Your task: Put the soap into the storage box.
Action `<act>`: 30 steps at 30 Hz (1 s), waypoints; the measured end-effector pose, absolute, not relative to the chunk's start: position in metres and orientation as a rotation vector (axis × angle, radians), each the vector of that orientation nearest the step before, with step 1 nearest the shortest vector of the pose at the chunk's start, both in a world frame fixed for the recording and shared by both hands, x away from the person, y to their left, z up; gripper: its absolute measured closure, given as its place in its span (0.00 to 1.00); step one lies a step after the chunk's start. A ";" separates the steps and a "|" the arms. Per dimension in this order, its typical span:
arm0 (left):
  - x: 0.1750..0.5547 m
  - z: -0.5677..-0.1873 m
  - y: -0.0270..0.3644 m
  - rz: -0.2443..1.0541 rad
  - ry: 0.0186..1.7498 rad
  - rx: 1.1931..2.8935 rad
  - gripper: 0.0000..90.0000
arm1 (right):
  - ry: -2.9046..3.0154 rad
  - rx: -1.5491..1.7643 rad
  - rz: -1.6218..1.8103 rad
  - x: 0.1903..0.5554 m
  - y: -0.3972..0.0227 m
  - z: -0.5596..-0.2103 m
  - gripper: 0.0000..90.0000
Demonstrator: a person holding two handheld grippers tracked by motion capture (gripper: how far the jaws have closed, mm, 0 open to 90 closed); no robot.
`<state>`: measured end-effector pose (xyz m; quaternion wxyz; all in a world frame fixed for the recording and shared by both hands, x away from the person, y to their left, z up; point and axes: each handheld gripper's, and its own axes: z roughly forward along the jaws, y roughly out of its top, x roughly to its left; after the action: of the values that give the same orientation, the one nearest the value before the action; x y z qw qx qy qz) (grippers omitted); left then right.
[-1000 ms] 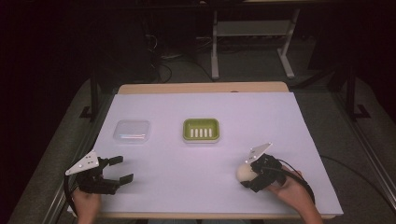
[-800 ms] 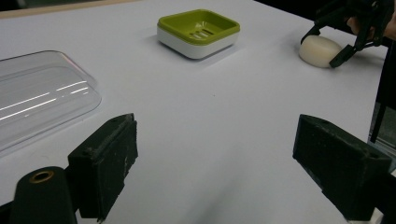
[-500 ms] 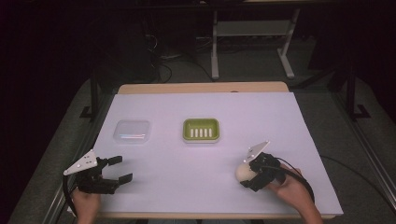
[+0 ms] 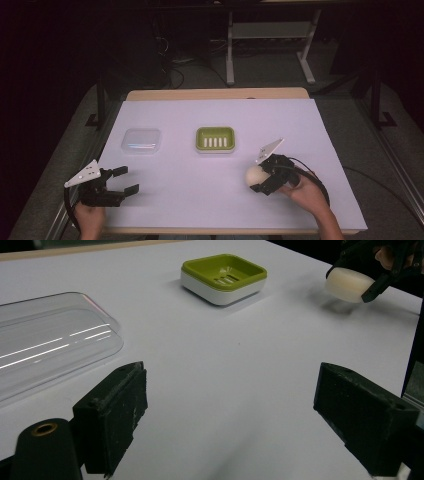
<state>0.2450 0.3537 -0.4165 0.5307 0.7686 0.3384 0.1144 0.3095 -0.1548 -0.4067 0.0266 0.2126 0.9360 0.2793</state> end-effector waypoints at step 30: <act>0.246 -0.416 0.350 0.294 0.789 1.886 0.15 | 2.890 0.615 0.936 0.348 -0.141 -0.384 0.26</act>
<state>0.2456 0.3497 -0.4161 0.5127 0.7840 0.3281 0.1223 0.3476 -0.1407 -0.3845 0.0208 0.1984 0.9322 0.3020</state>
